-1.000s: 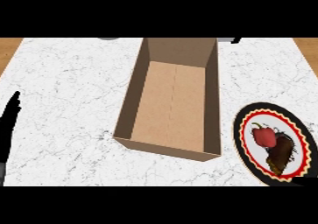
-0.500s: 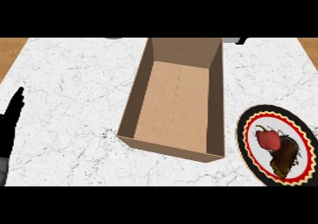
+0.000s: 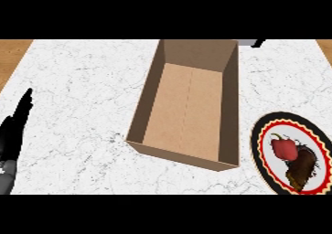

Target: Pick the sweet potato from the plate and place it in the cardboard box

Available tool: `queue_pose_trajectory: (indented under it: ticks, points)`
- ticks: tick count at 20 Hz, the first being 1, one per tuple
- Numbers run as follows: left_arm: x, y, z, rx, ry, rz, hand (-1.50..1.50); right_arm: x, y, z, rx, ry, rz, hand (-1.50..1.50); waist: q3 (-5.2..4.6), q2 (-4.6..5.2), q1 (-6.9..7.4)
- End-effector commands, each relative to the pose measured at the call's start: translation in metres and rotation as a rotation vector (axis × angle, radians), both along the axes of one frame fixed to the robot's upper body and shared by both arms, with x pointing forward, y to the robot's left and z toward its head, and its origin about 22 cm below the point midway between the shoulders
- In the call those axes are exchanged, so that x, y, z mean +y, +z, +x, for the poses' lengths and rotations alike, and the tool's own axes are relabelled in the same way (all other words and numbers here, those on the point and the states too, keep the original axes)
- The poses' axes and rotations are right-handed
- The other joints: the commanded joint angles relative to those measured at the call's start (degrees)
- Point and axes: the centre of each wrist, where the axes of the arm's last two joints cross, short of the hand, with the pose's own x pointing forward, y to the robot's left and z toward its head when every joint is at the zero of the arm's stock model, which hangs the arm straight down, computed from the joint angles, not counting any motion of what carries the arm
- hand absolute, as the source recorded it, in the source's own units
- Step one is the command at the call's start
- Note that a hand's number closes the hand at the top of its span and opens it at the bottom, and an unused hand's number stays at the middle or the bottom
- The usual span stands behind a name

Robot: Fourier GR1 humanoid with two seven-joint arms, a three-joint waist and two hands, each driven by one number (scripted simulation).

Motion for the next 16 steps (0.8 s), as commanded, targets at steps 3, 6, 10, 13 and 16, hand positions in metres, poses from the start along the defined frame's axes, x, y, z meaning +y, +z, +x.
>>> queue_pose_trajectory:
  ticks: [3, 6, 10, 13, 16]
  points:
    - [0.004, 0.005, 0.008, 0.011, -0.002, -0.006, 0.0, 0.021, 0.015, 0.04, 0.2, 0.03, -0.08, -1.5, 0.08, -0.03, -0.02]
    - [-0.003, -0.005, -0.004, 0.011, 0.001, 0.004, 0.0, 0.048, 0.012, 0.057, 0.254, 0.037, -0.072, -1.5, 0.08, -0.16, 0.06]
    - [-0.006, 0.005, 0.002, 0.01, 0.001, -0.006, 0.0, 0.045, -0.009, 0.049, 0.283, 0.039, -0.103, -1.5, 0.11, -0.3, -0.89]
    - [-0.004, -0.006, 0.006, 0.01, 0.004, -0.007, 0.0, 0.041, -0.022, 0.072, 0.286, 0.06, -0.108, -1.5, 0.12, -0.16, -0.64]
    - [0.007, 0.0, 0.008, 0.009, 0.015, 0.005, 0.0, 0.062, -0.025, 0.07, 0.288, 0.065, -0.117, -1.5, 0.1, -0.26, -0.96]
